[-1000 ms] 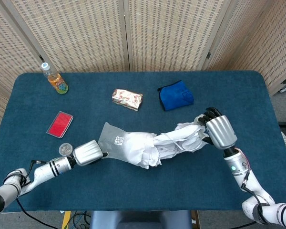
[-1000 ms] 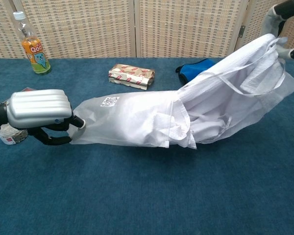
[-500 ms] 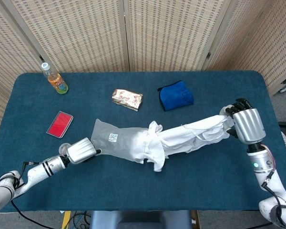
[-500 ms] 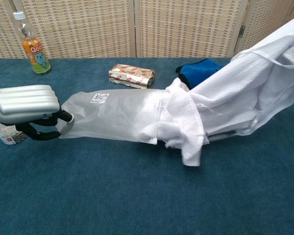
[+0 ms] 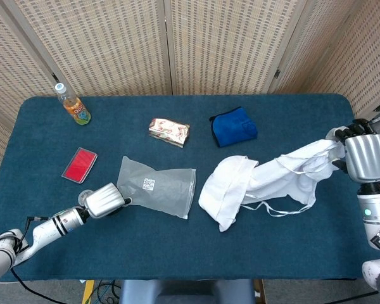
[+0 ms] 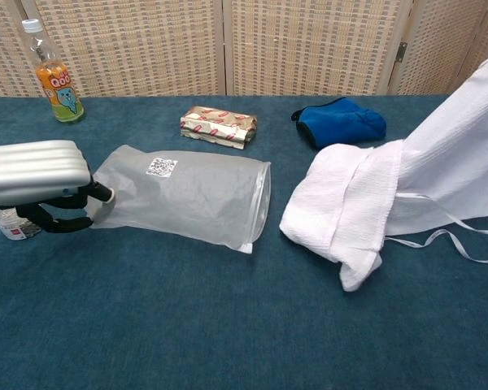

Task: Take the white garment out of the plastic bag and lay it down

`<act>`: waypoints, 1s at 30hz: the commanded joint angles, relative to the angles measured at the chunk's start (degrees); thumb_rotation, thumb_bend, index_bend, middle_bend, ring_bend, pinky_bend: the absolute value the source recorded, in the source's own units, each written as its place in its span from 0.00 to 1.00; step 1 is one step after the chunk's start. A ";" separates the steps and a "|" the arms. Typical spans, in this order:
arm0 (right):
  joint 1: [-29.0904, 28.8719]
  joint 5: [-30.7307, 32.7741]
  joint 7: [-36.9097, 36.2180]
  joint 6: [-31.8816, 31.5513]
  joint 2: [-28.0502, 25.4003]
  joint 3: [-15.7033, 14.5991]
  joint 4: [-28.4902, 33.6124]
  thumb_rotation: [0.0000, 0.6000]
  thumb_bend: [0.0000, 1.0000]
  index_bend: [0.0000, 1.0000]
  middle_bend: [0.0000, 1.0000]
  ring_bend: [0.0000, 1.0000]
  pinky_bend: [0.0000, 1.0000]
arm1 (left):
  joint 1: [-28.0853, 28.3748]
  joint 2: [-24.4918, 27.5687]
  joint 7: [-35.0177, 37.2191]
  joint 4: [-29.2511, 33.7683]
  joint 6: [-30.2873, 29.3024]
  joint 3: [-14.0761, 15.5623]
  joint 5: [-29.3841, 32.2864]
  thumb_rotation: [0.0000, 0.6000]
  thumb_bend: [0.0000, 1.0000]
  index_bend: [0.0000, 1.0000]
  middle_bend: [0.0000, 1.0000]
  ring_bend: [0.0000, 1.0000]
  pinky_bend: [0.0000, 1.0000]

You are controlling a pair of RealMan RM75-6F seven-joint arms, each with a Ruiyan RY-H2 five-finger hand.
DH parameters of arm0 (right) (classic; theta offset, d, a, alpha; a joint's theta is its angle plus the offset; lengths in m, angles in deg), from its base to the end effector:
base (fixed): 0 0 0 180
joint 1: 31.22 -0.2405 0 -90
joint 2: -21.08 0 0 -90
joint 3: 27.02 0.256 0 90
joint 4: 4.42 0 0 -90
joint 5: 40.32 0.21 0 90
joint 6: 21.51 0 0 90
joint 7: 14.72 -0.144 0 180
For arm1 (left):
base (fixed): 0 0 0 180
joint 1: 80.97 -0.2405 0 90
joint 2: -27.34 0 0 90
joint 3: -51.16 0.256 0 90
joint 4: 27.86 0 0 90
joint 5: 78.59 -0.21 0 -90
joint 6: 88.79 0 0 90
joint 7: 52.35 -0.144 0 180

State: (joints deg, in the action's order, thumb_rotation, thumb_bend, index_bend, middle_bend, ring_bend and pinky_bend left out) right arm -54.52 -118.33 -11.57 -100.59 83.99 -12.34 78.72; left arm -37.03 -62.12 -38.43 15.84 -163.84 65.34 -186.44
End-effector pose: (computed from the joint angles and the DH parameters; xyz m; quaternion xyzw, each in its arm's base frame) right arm -0.2594 -0.3214 0.2146 0.5969 -0.2336 0.4425 0.6271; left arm -0.2385 0.3396 0.0164 -0.8924 -0.0806 -0.3401 0.2854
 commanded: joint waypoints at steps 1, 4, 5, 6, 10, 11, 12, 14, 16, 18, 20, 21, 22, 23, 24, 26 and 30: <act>-0.29 -0.07 -0.42 0.42 -0.25 0.25 0.17 1.00 0.69 0.93 0.56 0.43 0.27 | -0.08 0.08 -0.08 0.23 -0.29 -0.26 -0.01 1.00 0.48 0.58 1.00 0.93 0.81; -1.04 -1.29 -1.08 0.66 0.00 0.30 1.07 1.00 0.69 0.93 0.56 0.43 0.27 | -0.05 0.19 -0.17 0.79 -0.54 -0.58 -0.02 1.00 0.48 0.58 1.00 0.92 0.81; -1.36 -1.81 -1.24 0.79 0.14 0.27 1.46 1.00 0.69 0.93 0.56 0.43 0.27 | 0.01 0.26 -0.30 0.97 -0.59 -0.63 -0.10 1.00 0.48 0.58 1.00 0.92 0.81; -1.74 -2.40 -1.36 0.95 0.30 0.23 1.89 1.00 0.69 0.93 0.56 0.43 0.27 | 0.08 0.34 -0.47 1.18 -0.62 -0.67 -0.20 1.00 0.48 0.57 1.00 0.92 0.81; -4.02 -4.84 -1.35 2.49 1.35 0.06 4.06 1.00 0.69 0.93 0.56 0.43 0.27 | 0.45 1.19 -1.59 2.96 0.04 -0.85 -0.32 1.00 0.48 0.53 0.98 0.91 0.81; -4.56 -5.31 -1.07 3.01 1.59 -0.05 4.49 1.00 0.69 0.93 0.56 0.43 0.27 | 0.53 1.51 -1.88 3.59 0.36 -0.88 -0.26 1.00 0.48 0.50 0.97 0.90 0.81; -5.10 -5.78 -0.72 3.53 1.89 -0.19 4.91 1.00 0.69 0.93 0.56 0.43 0.27 | 0.59 1.85 -2.20 4.31 0.62 -0.95 -0.16 1.00 0.48 0.47 0.95 0.89 0.81; -6.34 -6.71 -0.13 4.79 2.78 -0.54 5.88 1.00 0.68 0.93 0.55 0.43 0.27 | 0.54 2.58 -2.98 6.10 0.82 -1.33 0.20 1.00 0.47 0.42 0.93 0.89 0.81; -7.35 -7.32 0.06 6.35 3.64 -1.16 6.98 1.00 0.67 0.93 0.54 0.43 0.27 | 0.48 3.35 -3.90 7.75 0.96 -1.63 0.43 1.00 0.47 0.40 0.90 0.88 0.81; -8.07 -7.52 0.50 7.89 4.24 -1.81 7.85 1.00 0.66 0.90 0.52 0.43 0.27 | 0.44 4.05 -4.74 9.10 1.12 -1.86 0.60 1.00 0.47 0.38 0.88 0.87 0.81; -8.72 -7.31 1.56 10.00 4.63 -2.73 8.84 1.00 0.62 0.82 0.49 0.41 0.27 | 0.30 4.87 -5.56 10.69 1.25 -2.16 0.89 1.00 0.44 0.37 0.86 0.85 0.81; -8.95 -7.12 2.15 10.99 4.68 -3.18 9.32 1.00 0.60 0.78 0.47 0.40 0.27 | 0.21 5.23 -5.90 11.38 1.28 -2.29 1.04 1.00 0.41 0.36 0.85 0.84 0.81; -9.23 -6.64 3.09 12.52 4.56 -3.82 10.06 1.00 0.55 0.73 0.45 0.37 0.26 | 0.07 5.71 -6.38 12.31 1.33 -2.49 1.26 1.00 0.39 0.35 0.85 0.84 0.81; -9.42 -6.11 3.90 13.71 4.36 -4.25 10.69 1.00 0.47 0.64 0.40 0.33 0.26 | -0.04 6.11 -6.75 13.03 1.40 -2.66 1.48 1.00 0.36 0.35 0.84 0.83 0.81; -9.58 -5.51 4.67 14.83 4.16 -4.64 11.34 1.00 0.36 0.50 0.32 0.27 0.25 | -0.21 6.50 -7.15 13.82 1.52 -2.84 1.79 1.00 0.34 0.34 0.82 0.81 0.81; -9.86 -3.84 5.87 16.93 3.80 -5.21 12.71 1.00 0.19 0.25 0.17 0.19 0.22 | -0.68 7.41 -7.94 15.99 1.96 -3.35 2.79 1.00 0.31 0.32 0.80 0.78 0.81; -9.82 -1.47 6.24 18.59 3.22 -5.57 14.33 1.00 0.00 0.00 0.00 0.04 0.14 | -1.98 8.55 -10.30 19.56 2.30 -4.55 4.82 1.00 0.27 0.26 0.66 0.67 0.76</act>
State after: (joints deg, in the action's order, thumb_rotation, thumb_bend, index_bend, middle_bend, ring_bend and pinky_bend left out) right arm -64.21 -120.51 -5.74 -82.60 87.58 -17.56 92.38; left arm -38.31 -54.28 -47.59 34.12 -161.81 61.48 -182.61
